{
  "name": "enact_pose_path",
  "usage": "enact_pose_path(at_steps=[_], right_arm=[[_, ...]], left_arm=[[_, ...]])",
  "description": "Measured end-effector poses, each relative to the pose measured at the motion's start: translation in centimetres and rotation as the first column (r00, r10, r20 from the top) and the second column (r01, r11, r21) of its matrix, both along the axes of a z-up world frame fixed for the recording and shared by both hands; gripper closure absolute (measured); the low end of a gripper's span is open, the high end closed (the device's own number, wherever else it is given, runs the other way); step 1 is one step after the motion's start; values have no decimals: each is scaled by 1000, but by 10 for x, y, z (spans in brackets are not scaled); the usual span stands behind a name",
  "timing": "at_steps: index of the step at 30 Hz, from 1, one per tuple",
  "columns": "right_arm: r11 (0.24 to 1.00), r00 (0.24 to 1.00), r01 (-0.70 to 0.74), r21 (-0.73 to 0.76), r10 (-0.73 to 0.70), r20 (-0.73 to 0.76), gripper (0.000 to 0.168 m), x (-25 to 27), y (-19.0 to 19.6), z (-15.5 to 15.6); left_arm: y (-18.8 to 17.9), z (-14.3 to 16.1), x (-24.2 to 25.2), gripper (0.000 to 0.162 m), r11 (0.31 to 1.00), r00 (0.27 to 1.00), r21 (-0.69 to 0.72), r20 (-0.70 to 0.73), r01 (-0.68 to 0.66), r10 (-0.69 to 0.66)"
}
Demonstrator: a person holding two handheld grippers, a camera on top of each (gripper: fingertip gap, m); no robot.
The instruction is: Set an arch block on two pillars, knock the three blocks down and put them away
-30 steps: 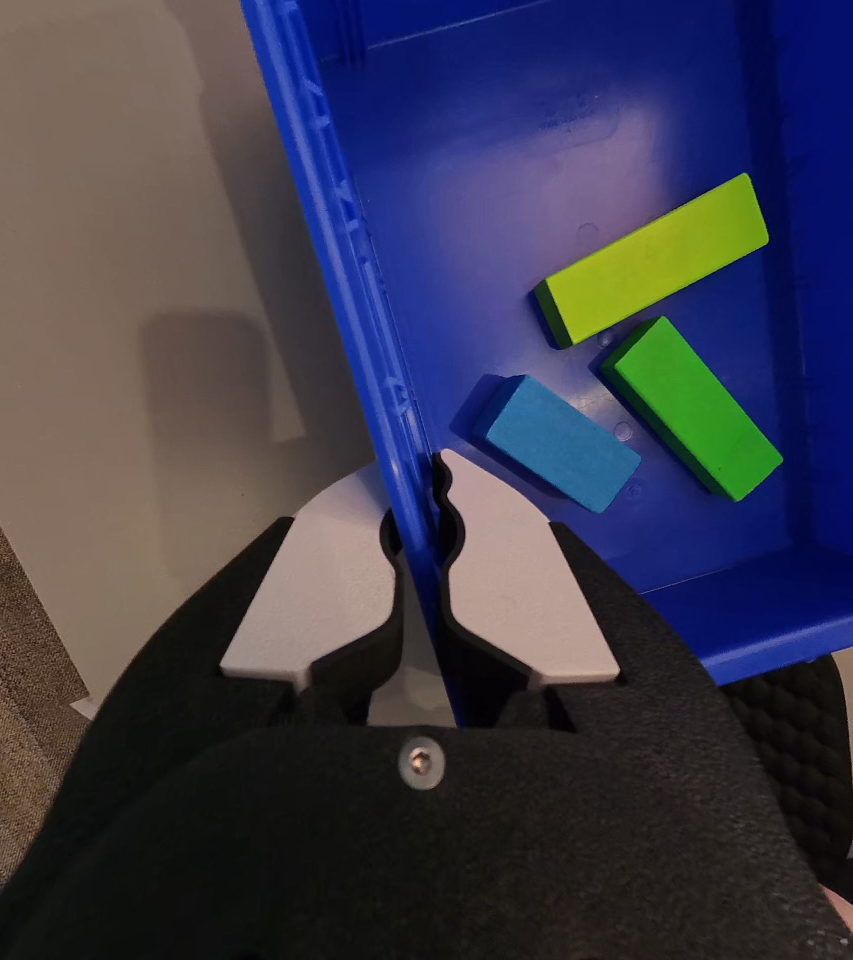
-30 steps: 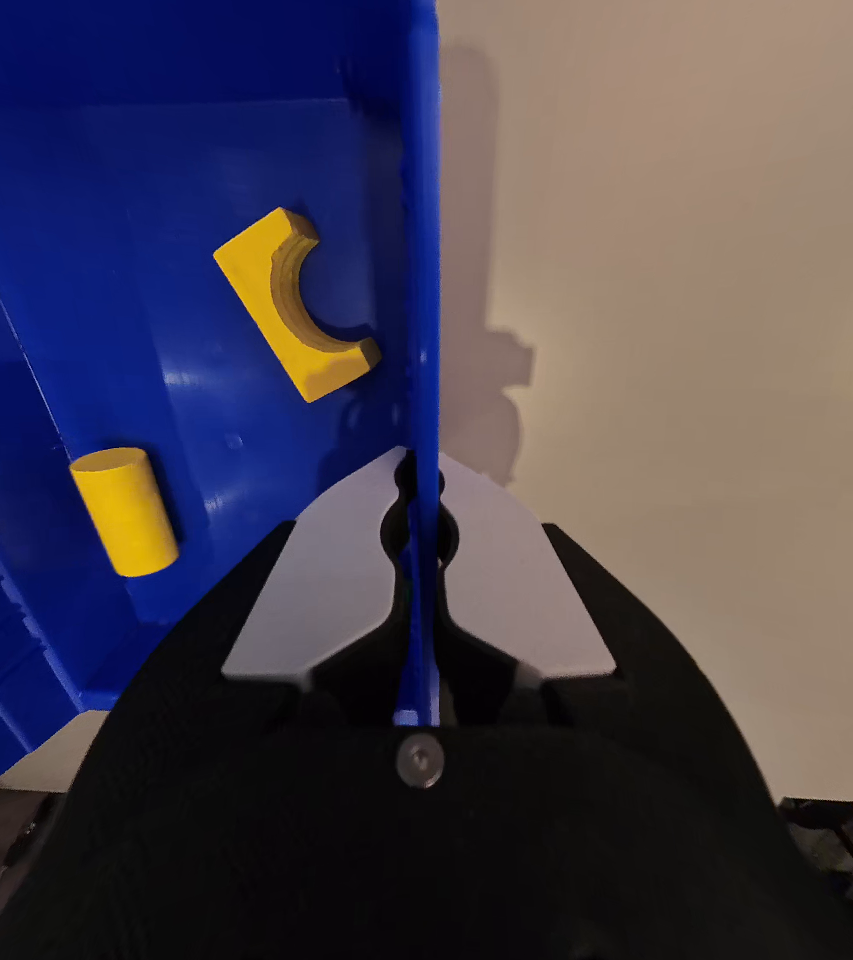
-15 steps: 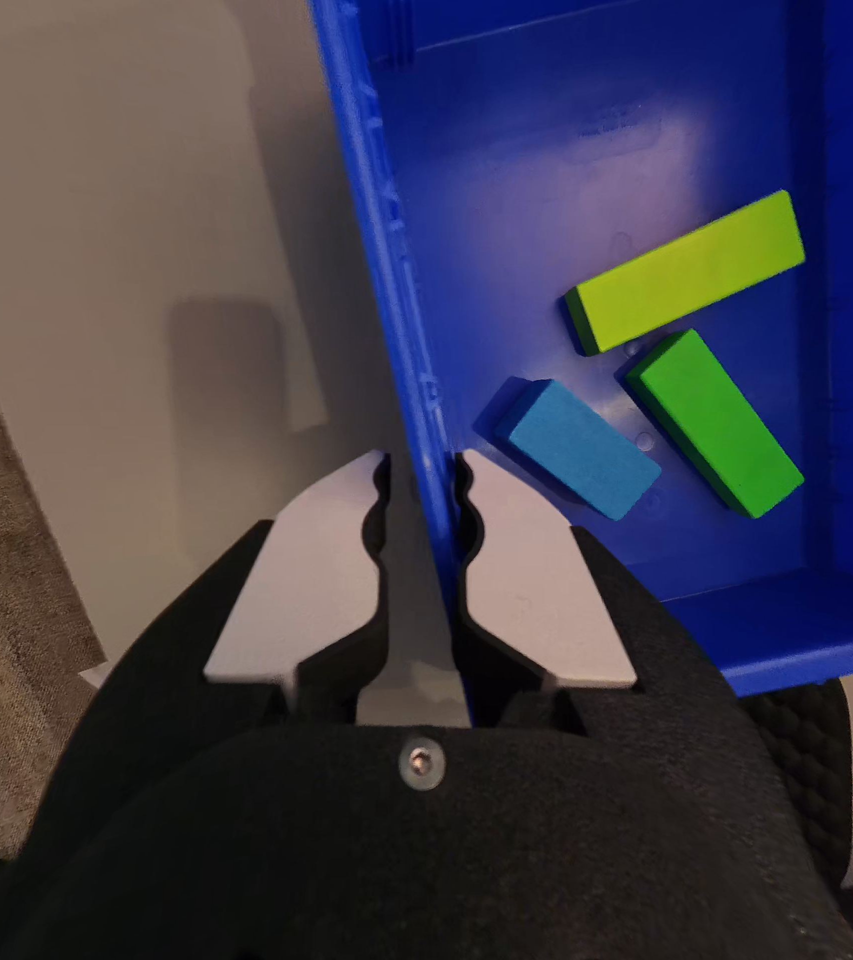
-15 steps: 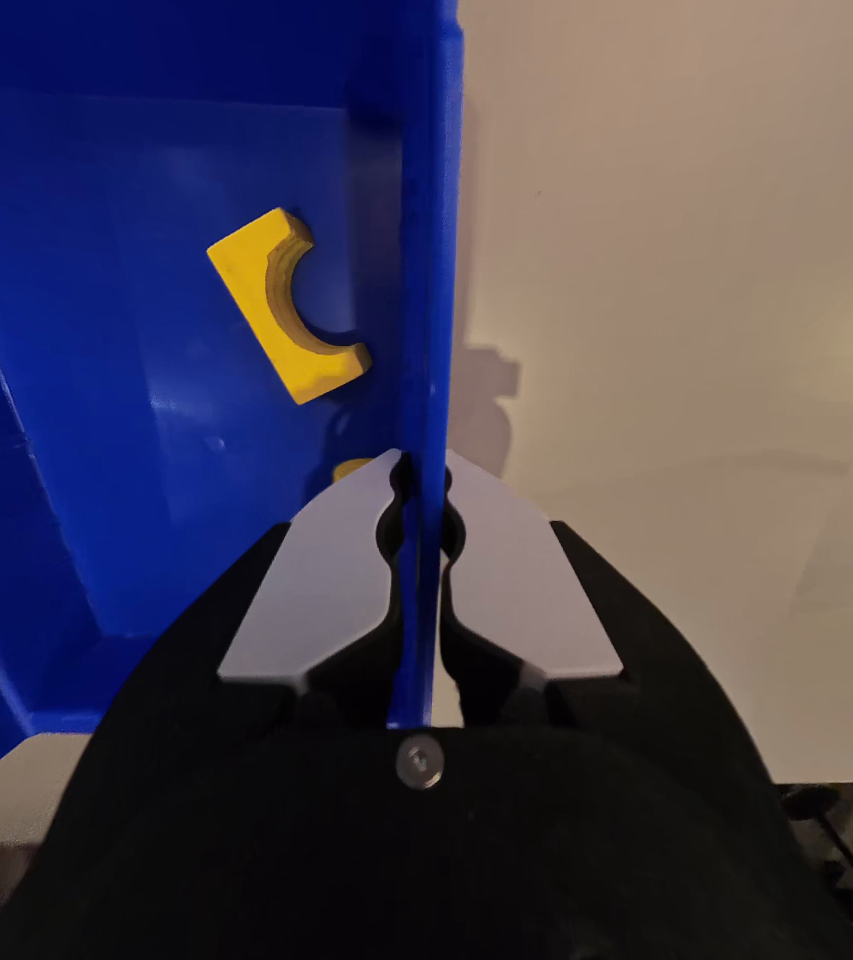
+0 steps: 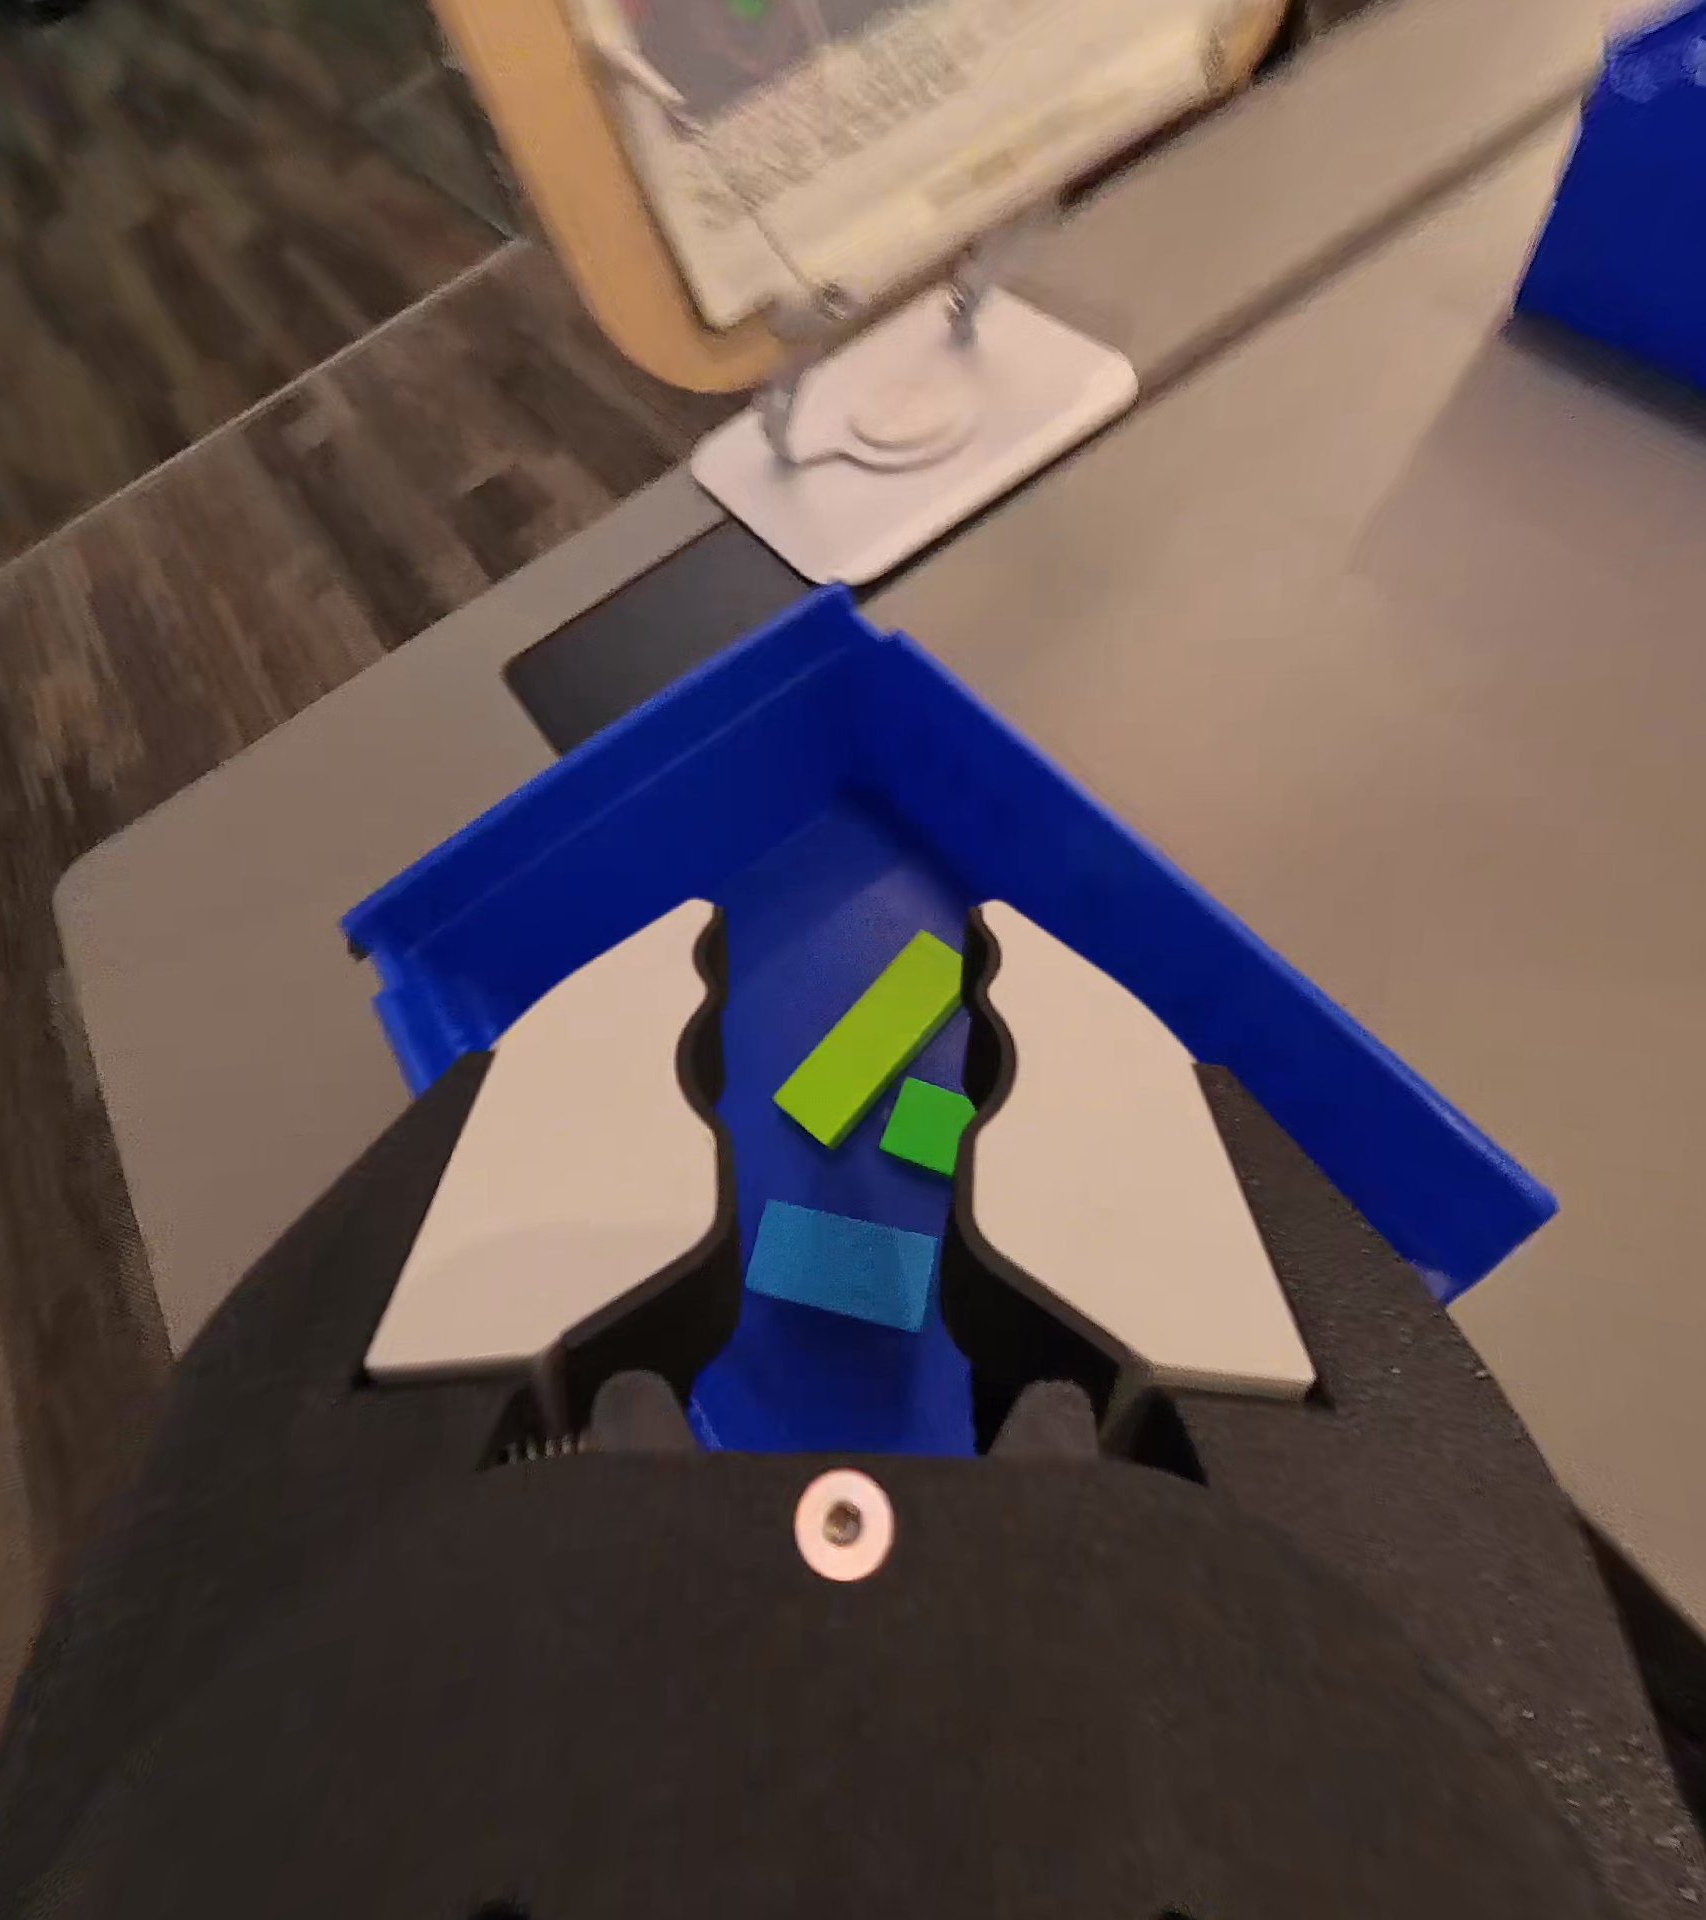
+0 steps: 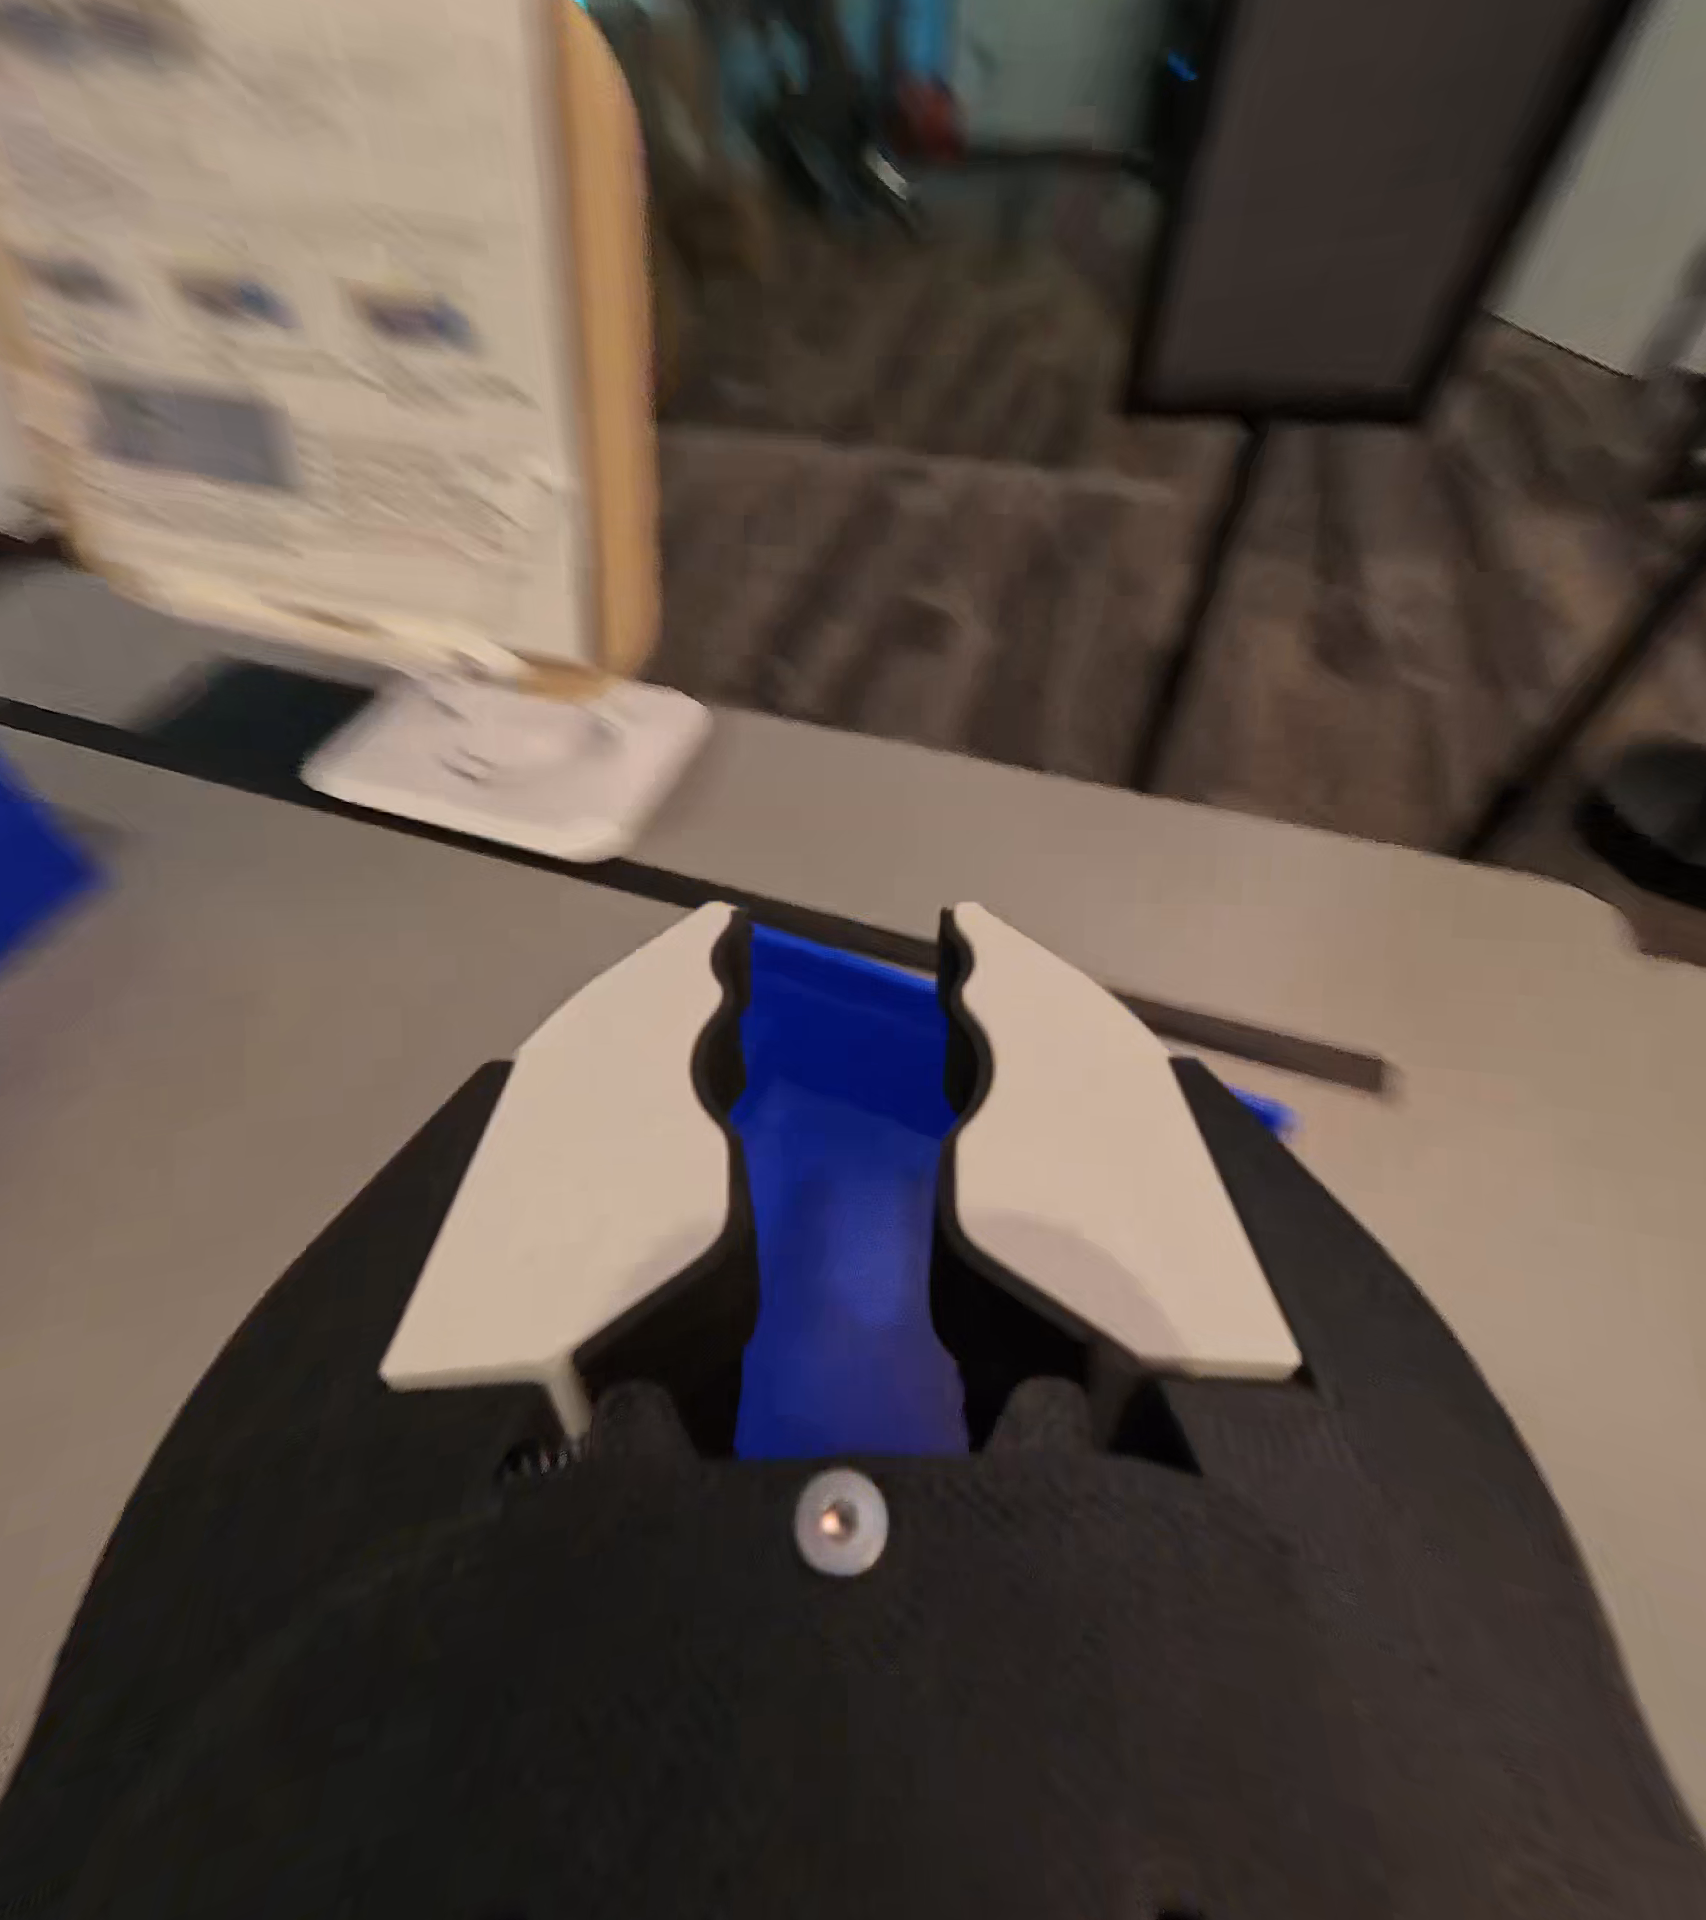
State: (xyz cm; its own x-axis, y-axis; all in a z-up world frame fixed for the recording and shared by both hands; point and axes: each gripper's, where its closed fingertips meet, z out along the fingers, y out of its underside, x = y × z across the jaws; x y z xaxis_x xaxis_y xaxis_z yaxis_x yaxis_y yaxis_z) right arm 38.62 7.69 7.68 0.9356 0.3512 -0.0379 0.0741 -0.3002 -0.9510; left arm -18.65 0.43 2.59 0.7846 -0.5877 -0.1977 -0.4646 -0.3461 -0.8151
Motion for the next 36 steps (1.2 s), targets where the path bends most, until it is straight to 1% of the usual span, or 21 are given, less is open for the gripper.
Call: enact_pose_path(at_steps=[2, 4, 5, 6, 7, 11, 13, 16, 19, 22, 24, 25, 28, 30, 31, 33, 36], right_arm=[[993, 989, -103, 52, 108, -103, 132, -23, -3, 15], [983, 972, -163, 84, 175, -158, 133, -36, -6, 19], [978, 962, -187, 94, 202, -183, 133, -41, -7, 19], [972, 952, -212, 97, 228, -203, 133, -46, -8, 18], [967, 944, -239, 86, 252, -214, 133, -50, -8, 15], [954, 927, -298, 14, 293, -234, 133, -58, -7, -4], [948, 920, -317, -14, 304, -248, 133, -60, -6, -11], [936, 910, -348, -45, 326, -256, 133, -65, -6, -16], [919, 895, -385, -82, 350, -278, 133, -71, -8, -20], [907, 882, -410, -95, 368, -295, 133, -75, -11, -21], [905, 882, -412, -104, 368, -294, 133, -78, -10, -24], [902, 881, -417, -113, 371, -292, 133, -80, -10, -26], [888, 878, -437, -145, 386, -283, 133, -90, -11, -32], [877, 874, -454, -154, 406, -267, 133, -99, -13, -34], [873, 873, -462, -157, 416, -254, 133, -104, -14, -35], [867, 871, -475, -151, 438, -222, 133, -116, -17, -35], [840, 845, -529, -125, 507, -168, 133, -147, -23, -37]], left_arm=[[6, -31, 18, 120, 995, 981, -77, -180, 58, -71], [12, -67, 23, 120, 983, 930, -174, -349, 59, -118], [14, -83, 25, 122, 972, 907, -227, -392, 67, -154], [18, -96, 28, 120, 961, 891, -266, -416, 71, -181], [22, -106, 29, 116, 954, 881, -291, -432, 68, -194], [29, -136, 31, 118, 905, 855, -414, -432, 95, -287], [35, -147, 24, 117, 894, 842, -444, -455, 69, -291], [38, -158, 23, 113, 868, 846, -492, -433, 67, -311], [36, -166, 19, 112, 842, 853, -537, -410, 60, -323], [37, -175, 15, 114, 826, 850, -563, -413, 43, -326], [36, -180, 13, 120, 812, 837, -584, -434, 22, -334], [37, -180, 16, 125, 810, 842, -586, -421, 33, -339], [39, -179, 19, 127, 819, 825, -571, -436, 56, -360], [40, -171, 17, 127, 835, 822, -549, -457, 41, -341], [41, -163, 17, 127, 849, 834, -527, -452, 37, -316], [44, -137, 21, 129, 888, 880, -455, -391, 69, -269], [46, -79, 34, 129, 952, 950, -273, -236, 140, -207]])
